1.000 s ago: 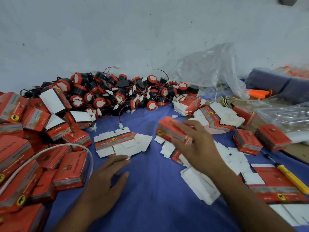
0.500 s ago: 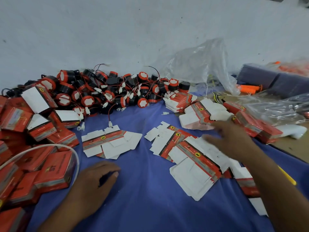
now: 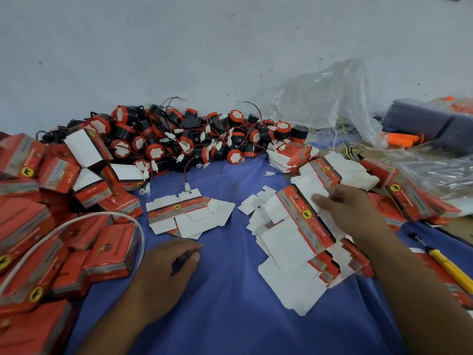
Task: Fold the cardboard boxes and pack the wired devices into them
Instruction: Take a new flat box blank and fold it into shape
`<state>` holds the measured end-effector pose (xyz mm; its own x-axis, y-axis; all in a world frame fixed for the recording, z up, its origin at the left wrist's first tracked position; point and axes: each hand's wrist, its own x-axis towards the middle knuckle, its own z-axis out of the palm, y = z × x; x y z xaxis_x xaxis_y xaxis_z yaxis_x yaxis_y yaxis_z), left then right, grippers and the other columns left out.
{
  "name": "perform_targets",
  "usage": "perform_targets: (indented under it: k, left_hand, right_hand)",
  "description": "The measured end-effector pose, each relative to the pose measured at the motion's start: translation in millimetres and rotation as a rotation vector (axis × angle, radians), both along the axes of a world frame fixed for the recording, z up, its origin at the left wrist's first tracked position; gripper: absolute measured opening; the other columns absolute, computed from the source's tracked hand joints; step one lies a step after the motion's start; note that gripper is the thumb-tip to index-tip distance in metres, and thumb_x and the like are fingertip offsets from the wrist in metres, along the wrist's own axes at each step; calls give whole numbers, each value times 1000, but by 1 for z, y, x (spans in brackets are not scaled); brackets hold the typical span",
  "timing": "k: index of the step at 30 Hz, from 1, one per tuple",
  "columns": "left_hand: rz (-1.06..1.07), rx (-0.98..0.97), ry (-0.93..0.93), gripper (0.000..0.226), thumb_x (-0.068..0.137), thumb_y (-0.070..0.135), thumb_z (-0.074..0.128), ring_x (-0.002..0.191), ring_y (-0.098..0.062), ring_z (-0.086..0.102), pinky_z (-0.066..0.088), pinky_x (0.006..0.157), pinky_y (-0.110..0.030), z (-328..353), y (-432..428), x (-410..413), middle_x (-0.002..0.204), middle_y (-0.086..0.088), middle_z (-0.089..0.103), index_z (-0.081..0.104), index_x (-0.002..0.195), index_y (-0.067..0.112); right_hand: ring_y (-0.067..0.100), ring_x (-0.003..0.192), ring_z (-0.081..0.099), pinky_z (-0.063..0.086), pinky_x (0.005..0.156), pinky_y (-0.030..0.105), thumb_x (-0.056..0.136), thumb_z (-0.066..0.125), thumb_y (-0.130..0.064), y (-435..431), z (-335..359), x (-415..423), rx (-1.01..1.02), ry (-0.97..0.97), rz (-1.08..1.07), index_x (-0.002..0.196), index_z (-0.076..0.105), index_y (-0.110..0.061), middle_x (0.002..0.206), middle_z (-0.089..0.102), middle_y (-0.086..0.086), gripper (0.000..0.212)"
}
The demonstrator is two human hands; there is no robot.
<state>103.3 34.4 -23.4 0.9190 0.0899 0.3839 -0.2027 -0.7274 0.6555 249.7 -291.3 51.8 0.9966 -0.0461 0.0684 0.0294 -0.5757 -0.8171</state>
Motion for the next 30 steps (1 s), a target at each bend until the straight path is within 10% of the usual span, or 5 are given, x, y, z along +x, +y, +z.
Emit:
perform_targets:
  k: [6,16,20,23,30]
  left_hand:
    - [92,-331,-102,32,93,26,61,94,0,62,50,70,-10,15,-12,-3,107,25,64,60,123,39]
    - [305,10,-180,73,83,68,45,151,-12,-5,2,121,-36,19,-13,0,165,3,0,26,147,38]
    - [-9,-536,-104,96,70,64,71,141,-10,39,41,112,-38,15,-29,0,153,10,41,28,151,35]
    - [-8,-607,-171,88,65,47,79,123,0,56,50,92,-14,16,-24,-1,132,21,58,41,143,29]
    - [-128,-787,-130,49,61,41,80,108,-16,64,55,82,-28,20,-10,0,113,2,68,61,106,38]
  right_hand:
    - [17,60,55,48,51,29,96,67,-24,72,-4,-38,685,-28,132,77,68,-15,69,60,8,21]
    - [-3,65,50,40,66,24,95,56,-33,164,-35,-72,151,-283,639,66,59,-29,66,58,-14,29]
    - [7,118,51,37,104,11,82,59,1,161,-43,-85,-55,-466,997,156,24,-6,144,47,-4,83]
    - [11,139,42,33,114,19,81,70,-1,164,-48,-92,-27,-339,1081,161,-3,-17,151,42,0,110]
    - [5,136,43,38,113,37,98,54,5,159,-44,-76,219,-341,896,137,57,-10,142,52,-7,41]
